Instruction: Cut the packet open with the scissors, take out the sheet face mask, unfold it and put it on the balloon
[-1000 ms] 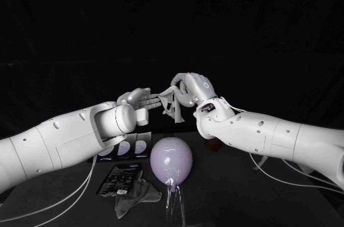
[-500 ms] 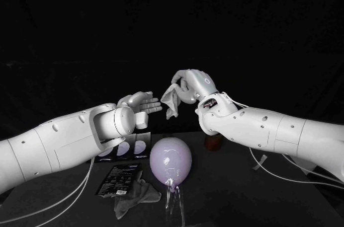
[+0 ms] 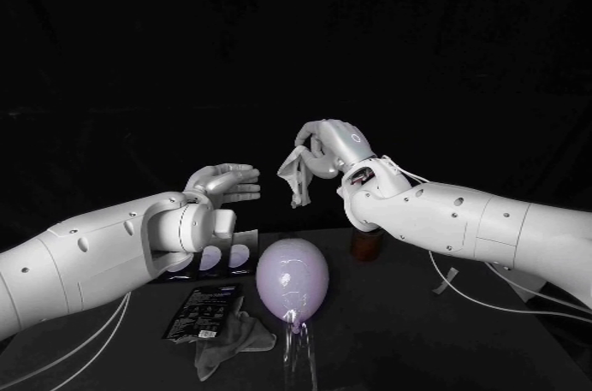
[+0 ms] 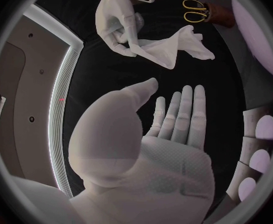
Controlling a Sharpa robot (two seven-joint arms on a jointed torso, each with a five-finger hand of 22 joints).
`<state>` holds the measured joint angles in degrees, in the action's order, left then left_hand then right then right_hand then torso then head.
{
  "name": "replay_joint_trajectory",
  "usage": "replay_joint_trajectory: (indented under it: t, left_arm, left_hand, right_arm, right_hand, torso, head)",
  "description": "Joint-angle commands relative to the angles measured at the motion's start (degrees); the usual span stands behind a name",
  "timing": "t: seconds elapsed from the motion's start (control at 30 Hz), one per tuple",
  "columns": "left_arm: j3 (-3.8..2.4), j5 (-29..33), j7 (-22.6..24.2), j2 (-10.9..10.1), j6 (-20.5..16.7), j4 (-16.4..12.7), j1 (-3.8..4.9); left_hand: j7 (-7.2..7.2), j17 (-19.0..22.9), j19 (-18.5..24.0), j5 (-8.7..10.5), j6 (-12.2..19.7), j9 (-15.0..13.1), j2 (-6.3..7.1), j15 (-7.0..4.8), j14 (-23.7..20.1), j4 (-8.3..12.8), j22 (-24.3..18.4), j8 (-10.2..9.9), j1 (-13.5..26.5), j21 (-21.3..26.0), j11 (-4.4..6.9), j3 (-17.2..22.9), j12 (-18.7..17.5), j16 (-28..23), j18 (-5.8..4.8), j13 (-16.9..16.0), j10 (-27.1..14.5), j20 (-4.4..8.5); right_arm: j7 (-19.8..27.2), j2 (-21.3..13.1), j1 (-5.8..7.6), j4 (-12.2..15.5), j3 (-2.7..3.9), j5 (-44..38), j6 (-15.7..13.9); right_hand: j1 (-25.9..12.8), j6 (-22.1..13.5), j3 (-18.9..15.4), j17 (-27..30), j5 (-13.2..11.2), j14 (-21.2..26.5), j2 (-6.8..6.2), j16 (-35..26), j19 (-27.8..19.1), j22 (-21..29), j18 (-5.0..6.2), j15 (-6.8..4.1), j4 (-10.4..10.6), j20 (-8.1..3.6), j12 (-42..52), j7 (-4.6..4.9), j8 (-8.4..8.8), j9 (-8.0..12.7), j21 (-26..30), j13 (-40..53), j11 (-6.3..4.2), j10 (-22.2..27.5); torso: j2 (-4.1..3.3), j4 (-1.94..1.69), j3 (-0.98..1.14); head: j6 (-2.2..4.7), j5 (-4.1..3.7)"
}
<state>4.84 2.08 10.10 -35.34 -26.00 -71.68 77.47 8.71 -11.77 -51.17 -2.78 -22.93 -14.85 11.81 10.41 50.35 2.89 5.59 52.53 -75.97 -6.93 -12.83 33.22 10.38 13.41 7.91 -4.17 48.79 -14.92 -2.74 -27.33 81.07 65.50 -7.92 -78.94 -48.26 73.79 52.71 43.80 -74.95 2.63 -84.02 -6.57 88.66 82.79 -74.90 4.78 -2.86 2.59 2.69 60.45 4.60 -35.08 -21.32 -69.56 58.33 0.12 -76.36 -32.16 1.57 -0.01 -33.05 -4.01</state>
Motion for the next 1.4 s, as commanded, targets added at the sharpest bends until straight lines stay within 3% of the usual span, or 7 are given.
replay_joint_trajectory:
  t: [0.03, 0.17, 0.37, 0.4, 0.43, 0.8, 1.4]
  left_arm:
    - [-0.02, -13.23, 0.66, 0.26, 2.26, 0.23, -0.69]
    - [0.00, -15.80, -1.14, 0.91, 3.17, 0.50, -1.46]
    - [0.00, -15.93, -3.10, 1.81, 5.68, 0.42, -2.00]
    - [-0.01, -15.83, -3.22, 1.97, 5.84, 0.48, -2.04]
    - [-0.01, -15.72, -3.34, 2.18, 5.93, 0.59, -2.09]
    - [-0.04, -14.34, -5.27, 4.46, 6.06, 2.24, -2.28]
    - [-0.22, -3.83, -2.42, 5.11, 7.81, 3.01, -2.45]
  left_hand:
    - [5.36, -2.90, 0.94, -0.06, -2.28, 1.70, 0.38, -0.36, -2.86, -1.66, -0.37, -1.91, -0.25, 0.44, 0.39, -4.01, 3.10, 4.91, -0.31, -1.07, 0.45, -0.78]
    - [4.55, -9.39, -5.27, -0.13, -11.55, 4.05, 0.90, -2.80, 0.65, -6.30, 1.40, -4.32, 2.53, -3.65, 3.38, -8.28, 10.65, 17.16, 2.62, -4.27, 5.69, 0.17]
    - [2.19, -15.83, -14.12, -0.12, -17.03, 6.37, 1.28, -6.63, 8.22, -10.67, 4.57, -8.40, 3.12, -10.28, 5.93, -11.04, 16.96, 30.11, 2.80, -6.98, 11.42, 4.56]
    - [1.32, -17.52, -16.73, -0.27, -17.55, 6.64, 1.41, -7.24, 10.89, -11.37, 5.70, -9.01, 2.82, -12.48, 6.01, -11.66, 17.53, 33.50, 1.13, -7.31, 11.41, 5.86]
    - [2.00, -18.77, -17.07, 0.03, -17.29, 7.05, 1.64, -7.29, 10.57, -12.26, 6.41, -10.03, 2.54, -13.59, 6.19, -12.57, 17.80, 35.48, 2.16, -7.55, 10.53, 6.84]
    - [3.39, -20.26, -9.43, 0.04, -14.45, 7.62, 1.05, -4.97, 0.00, -14.07, 7.56, -12.29, -3.23, -13.78, 4.27, -17.18, 20.25, 36.85, 1.19, -9.09, 2.92, 5.02]
    - [3.09, -20.01, -7.18, 0.04, -15.14, 7.53, -0.37, -4.85, -2.29, -19.36, 8.51, -12.61, -4.34, -14.91, 4.44, -24.08, 25.69, 39.07, 2.04, -11.27, 0.76, 3.78]
  right_arm:
    - [0.31, -0.20, 0.14, 0.38, 0.04, -0.37, 1.09]
    - [0.31, -0.43, 0.20, 0.84, 0.04, -0.38, 0.90]
    - [0.33, -0.71, 0.28, 1.90, 0.04, -0.39, 0.67]
    - [0.34, -0.76, 0.29, 2.08, 0.04, -0.39, 0.65]
    - [0.34, -0.83, 0.29, 2.30, 0.04, -0.39, 0.63]
    - [0.14, -2.01, 0.38, 4.66, 0.04, -0.37, 0.53]
    - [-0.10, -3.13, 0.52, 7.28, 0.04, -0.23, 0.39]
  right_hand:
    - [0.01, 0.50, -0.06, -13.12, 0.20, -5.51, 0.37, 0.35, 0.36, -10.27, -1.10, -0.56, -0.38, -0.02, 0.28, 0.01, -0.19, -0.10, -0.30, 0.16, -0.06, -0.47]
    - [-0.04, 0.54, 0.00, -13.29, 0.21, -5.55, 0.37, 0.44, 0.40, -10.30, -1.12, -0.56, -0.50, -0.02, 0.31, 0.01, -0.18, -0.06, -0.46, 0.23, -0.07, -0.51]
    - [-0.08, 0.56, 0.04, -13.36, 0.21, -5.57, 0.37, 0.47, 0.43, -10.32, -1.14, -0.56, -0.59, -0.02, 0.38, 0.01, -0.17, -0.03, -0.56, 0.33, -0.07, -0.56]
    - [-0.08, 0.56, 0.04, -13.36, 0.21, -5.57, 0.37, 0.47, 0.43, -10.32, -1.14, -0.56, -0.59, -0.02, 0.38, 0.01, -0.17, -0.03, -0.56, 0.33, -0.07, -0.56]
    - [-0.08, 0.56, 0.04, -13.36, 0.21, -5.57, 0.37, 0.47, 0.43, -10.32, -1.14, -0.56, -0.59, -0.02, 0.38, 0.01, -0.17, -0.03, -0.56, 0.33, -0.07, -0.56]
    - [-0.15, 0.62, 0.12, -13.50, 0.22, -5.60, 0.38, 0.54, 0.48, -10.36, -1.16, -0.56, -0.73, -0.03, 0.48, 0.01, -0.15, 0.02, -0.74, 0.50, -0.07, -0.65]
    - [-0.21, 0.65, 0.16, -13.63, 0.23, -5.64, 0.38, 0.61, 0.51, -10.38, -1.18, -0.56, -0.81, -0.03, 0.56, 0.01, -0.14, 0.05, -0.84, 0.61, -0.07, -0.71]
  torso:
    - [0.00, -0.02, -0.08]
    - [-0.06, 0.09, -0.16]
    - [-0.07, 0.05, 0.04]
    - [-0.04, 0.03, 0.05]
    - [0.01, 0.01, 0.05]
    - [-0.04, 0.07, 0.03]
    - [-0.03, 0.01, -0.05]
  head:
    - [0.16, -0.12]
    - [0.07, -0.03]
    - [-0.11, 0.27]
    - [-0.13, 0.30]
    - [-0.13, 0.27]
    - [-0.02, 0.30]
    - [-0.25, 0.15]
